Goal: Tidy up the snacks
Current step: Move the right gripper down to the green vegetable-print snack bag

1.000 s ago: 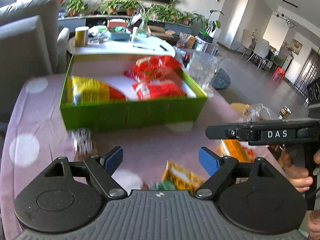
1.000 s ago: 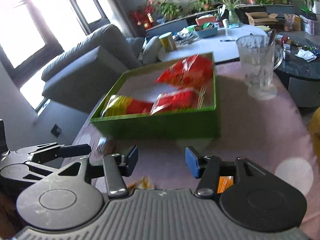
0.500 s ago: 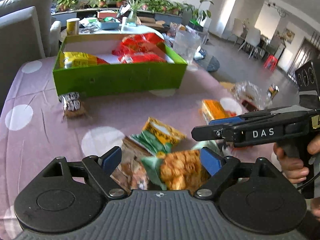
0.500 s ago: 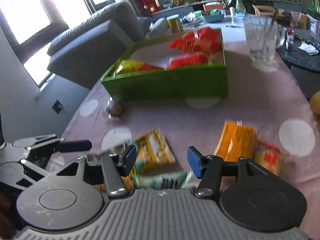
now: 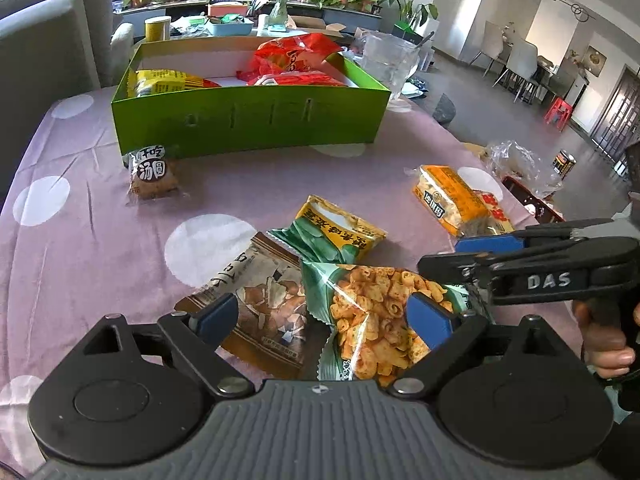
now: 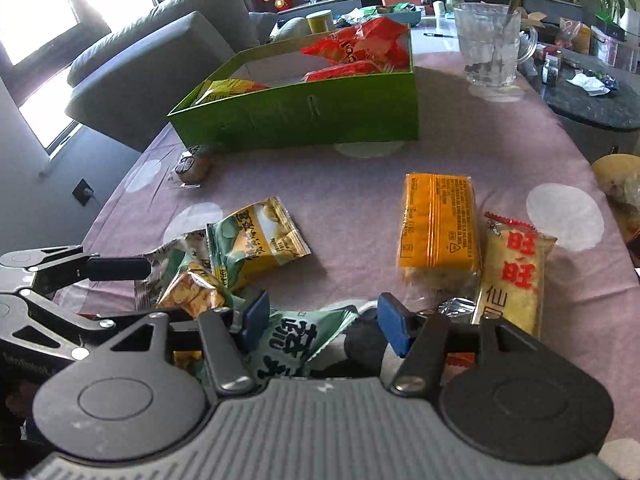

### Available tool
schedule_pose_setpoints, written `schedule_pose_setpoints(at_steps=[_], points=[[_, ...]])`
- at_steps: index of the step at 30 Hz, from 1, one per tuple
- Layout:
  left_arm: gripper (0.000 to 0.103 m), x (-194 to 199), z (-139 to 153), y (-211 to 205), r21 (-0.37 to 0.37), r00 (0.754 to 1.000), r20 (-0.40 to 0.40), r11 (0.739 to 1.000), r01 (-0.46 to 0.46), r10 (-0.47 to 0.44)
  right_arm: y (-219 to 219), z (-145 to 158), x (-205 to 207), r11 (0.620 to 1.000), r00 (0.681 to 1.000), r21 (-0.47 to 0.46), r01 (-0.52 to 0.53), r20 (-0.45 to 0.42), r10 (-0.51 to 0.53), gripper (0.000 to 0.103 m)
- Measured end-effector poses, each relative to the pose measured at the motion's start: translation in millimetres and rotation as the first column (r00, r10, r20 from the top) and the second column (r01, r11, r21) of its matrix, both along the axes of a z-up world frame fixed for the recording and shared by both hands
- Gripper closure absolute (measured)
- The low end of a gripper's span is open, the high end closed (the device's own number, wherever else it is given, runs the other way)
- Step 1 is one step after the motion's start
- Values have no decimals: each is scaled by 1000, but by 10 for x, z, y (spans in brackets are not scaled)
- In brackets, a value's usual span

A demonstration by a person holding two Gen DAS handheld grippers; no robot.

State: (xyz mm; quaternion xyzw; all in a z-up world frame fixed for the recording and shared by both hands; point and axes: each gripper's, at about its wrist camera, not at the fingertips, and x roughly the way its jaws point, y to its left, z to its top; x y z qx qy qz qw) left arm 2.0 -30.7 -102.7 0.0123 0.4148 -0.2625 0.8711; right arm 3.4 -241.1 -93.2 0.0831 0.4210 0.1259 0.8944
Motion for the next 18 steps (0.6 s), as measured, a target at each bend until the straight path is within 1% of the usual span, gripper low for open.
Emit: schedule_pose_setpoints(at_steps=[3,6,9,11,13,15,18], points=[[12,1,1,-6,4,1000,1,1000,-1,1,-41,83,-68,999,1000,33,10,12,-10,42],[12,8,-6,0,-2,1000,-6,1000,-6,6,-67,163,-173,997,999,70,-28,18,27,42],[11,11,-25,13,-8,1000,-12,1000,-13,13,-68,103,-233,993,997,93,-68,-15,70,42],[11,5,-28,17,-12,1000,-12,1000,-11,11,-78,31,-230,993,998,109,-48,-30,52,36],[11,-8,-31,19,-13,1000,-11,1000,-5,5,-110,-29,-196,991,998,129,-22,-51,29,34],[11,-22,-36,26,-16,1000,-11,1000,-3,3,-132,-39,-182,990,998,142,-21,-57,30,34],[11,-35,-41,30,-19,1000,-10,1000,-3,3,-110,-25,-191,991,999,131,-26,-43,32,34]])
